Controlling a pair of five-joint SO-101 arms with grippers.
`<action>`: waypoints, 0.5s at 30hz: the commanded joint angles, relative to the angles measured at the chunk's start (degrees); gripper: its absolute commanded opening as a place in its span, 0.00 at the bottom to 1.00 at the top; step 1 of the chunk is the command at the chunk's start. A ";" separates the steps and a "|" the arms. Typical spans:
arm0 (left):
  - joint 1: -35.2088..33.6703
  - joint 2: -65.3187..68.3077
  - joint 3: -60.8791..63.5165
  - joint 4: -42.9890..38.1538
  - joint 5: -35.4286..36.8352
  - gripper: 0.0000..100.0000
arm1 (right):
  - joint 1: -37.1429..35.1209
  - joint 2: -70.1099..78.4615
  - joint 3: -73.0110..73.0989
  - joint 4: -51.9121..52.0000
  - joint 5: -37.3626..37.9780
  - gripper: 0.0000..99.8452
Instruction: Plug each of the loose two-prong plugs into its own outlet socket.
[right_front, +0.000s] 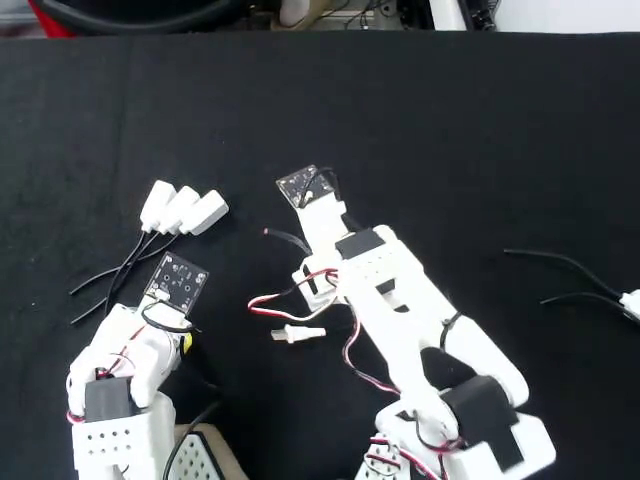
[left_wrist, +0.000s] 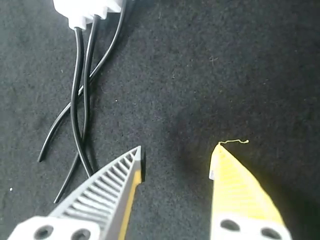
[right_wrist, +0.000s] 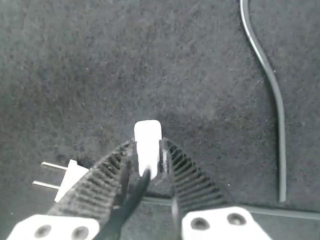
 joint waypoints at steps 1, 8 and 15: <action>-0.40 -0.26 -0.57 0.70 -0.44 0.23 | 0.53 3.74 -2.15 0.35 0.44 0.06; -0.31 -0.26 -0.57 0.70 -0.53 0.23 | 0.62 6.90 -3.91 0.53 1.85 0.05; -0.31 -0.26 -0.57 0.70 -0.53 0.23 | 0.79 6.90 -5.76 3.60 2.02 0.04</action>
